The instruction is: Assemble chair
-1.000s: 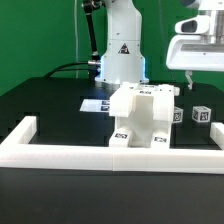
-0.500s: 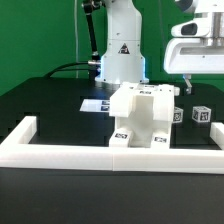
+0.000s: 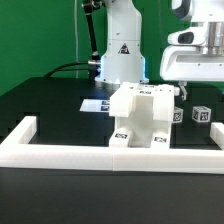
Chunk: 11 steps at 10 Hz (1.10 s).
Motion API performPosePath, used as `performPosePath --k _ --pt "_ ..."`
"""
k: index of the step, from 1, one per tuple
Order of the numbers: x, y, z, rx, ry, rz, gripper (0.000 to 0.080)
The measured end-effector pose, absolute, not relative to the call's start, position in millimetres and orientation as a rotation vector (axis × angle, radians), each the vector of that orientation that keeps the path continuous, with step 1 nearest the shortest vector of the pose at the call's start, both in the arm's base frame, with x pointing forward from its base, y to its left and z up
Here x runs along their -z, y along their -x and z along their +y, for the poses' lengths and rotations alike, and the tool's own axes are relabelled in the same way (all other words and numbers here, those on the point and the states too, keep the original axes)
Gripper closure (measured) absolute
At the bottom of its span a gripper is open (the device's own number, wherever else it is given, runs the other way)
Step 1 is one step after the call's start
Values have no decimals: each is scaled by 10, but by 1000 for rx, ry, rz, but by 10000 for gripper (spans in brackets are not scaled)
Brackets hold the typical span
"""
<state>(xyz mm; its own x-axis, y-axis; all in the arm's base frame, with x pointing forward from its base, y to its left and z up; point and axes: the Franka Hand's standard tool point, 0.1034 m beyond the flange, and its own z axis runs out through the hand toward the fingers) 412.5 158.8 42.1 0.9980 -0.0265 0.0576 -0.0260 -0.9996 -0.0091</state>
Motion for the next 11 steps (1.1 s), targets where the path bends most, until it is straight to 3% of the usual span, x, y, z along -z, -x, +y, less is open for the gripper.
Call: performPosePath --k 2,6,11 --pt "-254 -4056 1605 90 3147 16 150" --pt "-115 -3992 1627 86 3161 -12 150" --pt "-99 -3947 1704 68 3163 -33 150"
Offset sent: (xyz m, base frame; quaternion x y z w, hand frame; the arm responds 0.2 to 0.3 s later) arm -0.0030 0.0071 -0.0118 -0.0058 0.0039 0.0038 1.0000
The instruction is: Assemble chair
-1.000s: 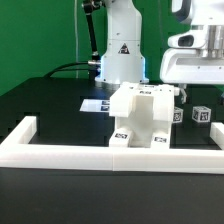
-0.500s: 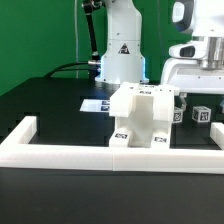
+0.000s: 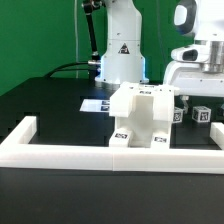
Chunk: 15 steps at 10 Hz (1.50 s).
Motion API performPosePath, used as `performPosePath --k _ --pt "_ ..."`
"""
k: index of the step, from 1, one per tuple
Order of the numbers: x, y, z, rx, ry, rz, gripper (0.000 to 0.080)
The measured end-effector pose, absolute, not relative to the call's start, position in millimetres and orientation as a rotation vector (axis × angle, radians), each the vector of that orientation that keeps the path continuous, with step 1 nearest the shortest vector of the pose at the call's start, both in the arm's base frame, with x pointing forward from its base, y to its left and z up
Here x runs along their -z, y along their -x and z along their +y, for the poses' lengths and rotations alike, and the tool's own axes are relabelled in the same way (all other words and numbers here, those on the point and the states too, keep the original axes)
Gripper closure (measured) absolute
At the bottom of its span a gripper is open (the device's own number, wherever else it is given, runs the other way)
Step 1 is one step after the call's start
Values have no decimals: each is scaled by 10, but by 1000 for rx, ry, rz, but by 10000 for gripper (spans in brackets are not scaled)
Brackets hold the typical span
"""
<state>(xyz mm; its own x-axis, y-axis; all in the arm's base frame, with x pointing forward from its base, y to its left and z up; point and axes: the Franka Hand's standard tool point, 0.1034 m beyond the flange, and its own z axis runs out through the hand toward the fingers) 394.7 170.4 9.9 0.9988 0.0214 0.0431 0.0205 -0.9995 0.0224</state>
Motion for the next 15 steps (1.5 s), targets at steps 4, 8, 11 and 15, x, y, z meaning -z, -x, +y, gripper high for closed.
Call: performPosePath --k 4,8,11,15 --pt "-97 -3953 1697 -68 -3118 32 408" --pt "-96 -3952 1697 -68 -3118 32 513" --pt "-317 -4026 1660 -45 -3133 9 513" --pt "-861 -4212 1543 -37 -3187 -31 512"
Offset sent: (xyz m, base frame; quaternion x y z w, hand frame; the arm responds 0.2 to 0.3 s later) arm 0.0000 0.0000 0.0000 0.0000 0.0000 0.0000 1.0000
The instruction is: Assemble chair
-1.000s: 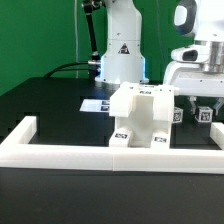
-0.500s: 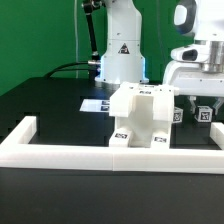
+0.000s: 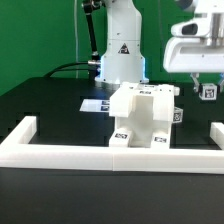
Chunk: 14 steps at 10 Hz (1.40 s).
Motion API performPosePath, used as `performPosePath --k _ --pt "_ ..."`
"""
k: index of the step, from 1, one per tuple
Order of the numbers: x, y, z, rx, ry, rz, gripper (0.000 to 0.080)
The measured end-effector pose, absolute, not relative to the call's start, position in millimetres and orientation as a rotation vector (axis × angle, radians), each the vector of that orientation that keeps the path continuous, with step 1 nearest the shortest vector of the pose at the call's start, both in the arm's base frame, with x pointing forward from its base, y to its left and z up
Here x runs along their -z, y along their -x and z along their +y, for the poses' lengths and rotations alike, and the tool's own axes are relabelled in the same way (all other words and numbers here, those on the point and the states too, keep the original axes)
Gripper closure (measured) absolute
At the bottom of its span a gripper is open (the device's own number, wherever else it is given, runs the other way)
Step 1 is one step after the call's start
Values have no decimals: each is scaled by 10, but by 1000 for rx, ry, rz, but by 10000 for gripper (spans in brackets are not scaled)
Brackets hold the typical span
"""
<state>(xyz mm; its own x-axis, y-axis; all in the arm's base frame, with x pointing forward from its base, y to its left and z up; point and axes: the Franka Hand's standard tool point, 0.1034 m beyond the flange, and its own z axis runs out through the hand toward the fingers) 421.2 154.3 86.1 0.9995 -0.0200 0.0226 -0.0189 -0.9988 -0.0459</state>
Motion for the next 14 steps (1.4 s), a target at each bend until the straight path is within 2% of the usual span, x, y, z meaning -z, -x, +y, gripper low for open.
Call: performPosePath --k 4,8,9,12,14 --pt "-1180 -4542 1138 37 3086 -48 512" --pt "-1161 -4535 1125 37 3089 -55 512" --pt "-1164 -4564 1032 57 3094 -161 512" --pt "-1274 -4798 597 111 3089 -403 512" --pt "-1382 -4954 536 150 3094 -448 512"
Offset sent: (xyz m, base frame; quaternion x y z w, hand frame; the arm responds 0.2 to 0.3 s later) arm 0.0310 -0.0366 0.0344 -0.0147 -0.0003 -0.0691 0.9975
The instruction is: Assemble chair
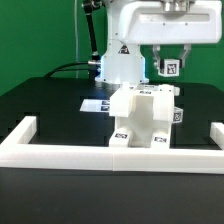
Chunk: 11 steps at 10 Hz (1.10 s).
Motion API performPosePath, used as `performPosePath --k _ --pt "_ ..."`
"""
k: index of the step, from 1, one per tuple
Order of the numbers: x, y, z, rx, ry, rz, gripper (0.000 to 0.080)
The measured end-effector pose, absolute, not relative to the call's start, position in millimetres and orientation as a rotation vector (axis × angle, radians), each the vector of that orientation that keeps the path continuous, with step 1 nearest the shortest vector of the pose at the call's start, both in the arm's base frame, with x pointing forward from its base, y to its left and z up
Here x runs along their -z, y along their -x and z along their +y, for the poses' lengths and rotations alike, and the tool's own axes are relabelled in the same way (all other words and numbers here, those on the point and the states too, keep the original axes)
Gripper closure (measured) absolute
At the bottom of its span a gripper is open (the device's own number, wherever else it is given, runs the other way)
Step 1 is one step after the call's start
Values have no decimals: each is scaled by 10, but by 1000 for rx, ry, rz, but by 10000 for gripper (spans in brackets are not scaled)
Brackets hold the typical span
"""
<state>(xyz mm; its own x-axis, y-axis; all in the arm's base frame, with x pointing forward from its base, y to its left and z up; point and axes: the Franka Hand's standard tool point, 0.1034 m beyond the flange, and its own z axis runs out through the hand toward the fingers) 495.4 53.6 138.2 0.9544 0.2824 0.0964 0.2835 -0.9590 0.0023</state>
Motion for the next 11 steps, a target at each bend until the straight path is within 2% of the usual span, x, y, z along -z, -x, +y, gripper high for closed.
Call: performPosePath --k 4,6,8,11 --pt "-1361 -4931 520 141 3095 -450 512" --pt "-1450 -5151 235 177 3074 -733 512" --pt "-1475 -5375 235 172 3054 -900 512" --pt "-1455 -5350 224 166 3057 -885 512"
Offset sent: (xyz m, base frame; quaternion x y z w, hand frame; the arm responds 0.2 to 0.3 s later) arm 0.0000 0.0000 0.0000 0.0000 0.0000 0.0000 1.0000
